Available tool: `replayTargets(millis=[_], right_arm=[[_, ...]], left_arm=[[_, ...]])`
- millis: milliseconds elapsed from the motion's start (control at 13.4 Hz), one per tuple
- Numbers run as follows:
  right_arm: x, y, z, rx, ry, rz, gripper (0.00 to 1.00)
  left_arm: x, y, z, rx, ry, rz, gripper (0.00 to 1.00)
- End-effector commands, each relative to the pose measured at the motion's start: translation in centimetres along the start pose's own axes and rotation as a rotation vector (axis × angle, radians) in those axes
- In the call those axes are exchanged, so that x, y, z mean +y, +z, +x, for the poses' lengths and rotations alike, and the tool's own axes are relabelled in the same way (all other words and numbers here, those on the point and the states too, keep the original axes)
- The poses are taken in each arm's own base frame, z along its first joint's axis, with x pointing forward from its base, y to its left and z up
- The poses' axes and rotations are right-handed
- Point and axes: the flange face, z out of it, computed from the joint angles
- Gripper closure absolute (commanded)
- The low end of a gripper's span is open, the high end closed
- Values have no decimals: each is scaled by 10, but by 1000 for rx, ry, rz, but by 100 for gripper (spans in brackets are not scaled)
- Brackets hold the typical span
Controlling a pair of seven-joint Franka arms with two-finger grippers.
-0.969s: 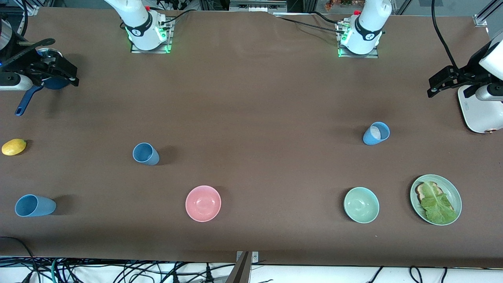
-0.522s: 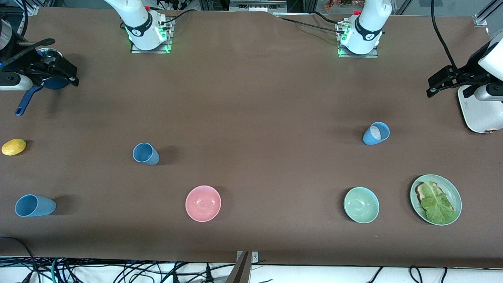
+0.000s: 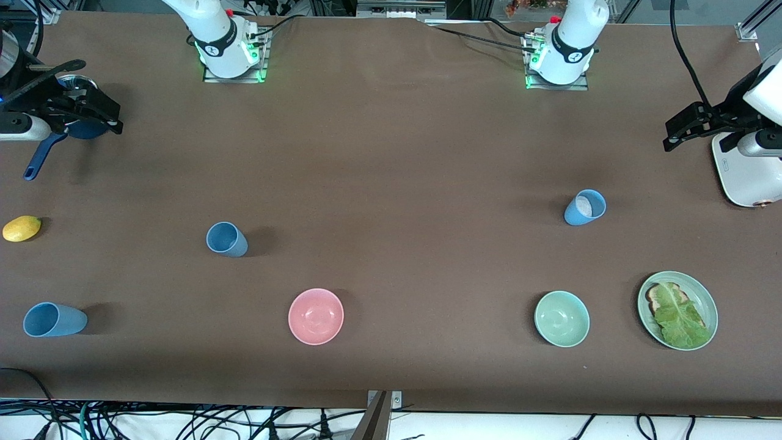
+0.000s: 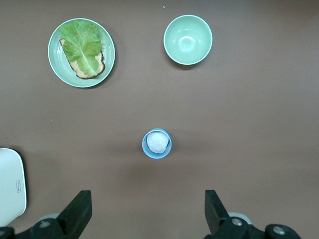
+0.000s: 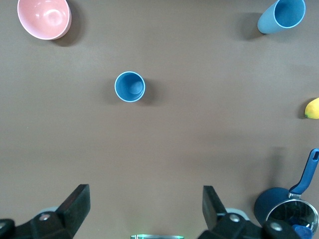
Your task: Stack blue cups with both arms
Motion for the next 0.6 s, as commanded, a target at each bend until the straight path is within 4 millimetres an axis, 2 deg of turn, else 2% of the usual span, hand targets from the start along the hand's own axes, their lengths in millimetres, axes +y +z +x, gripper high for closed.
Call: replayTargets(millis=[0, 522], right_arm=[[0, -3, -3, -6, -13, 9, 0], [-5, 1, 1, -6, -19, 9, 0]], left_arm=[[2, -6, 3, 7, -11, -23, 0], [3, -6, 3, 7, -10, -23, 0]])
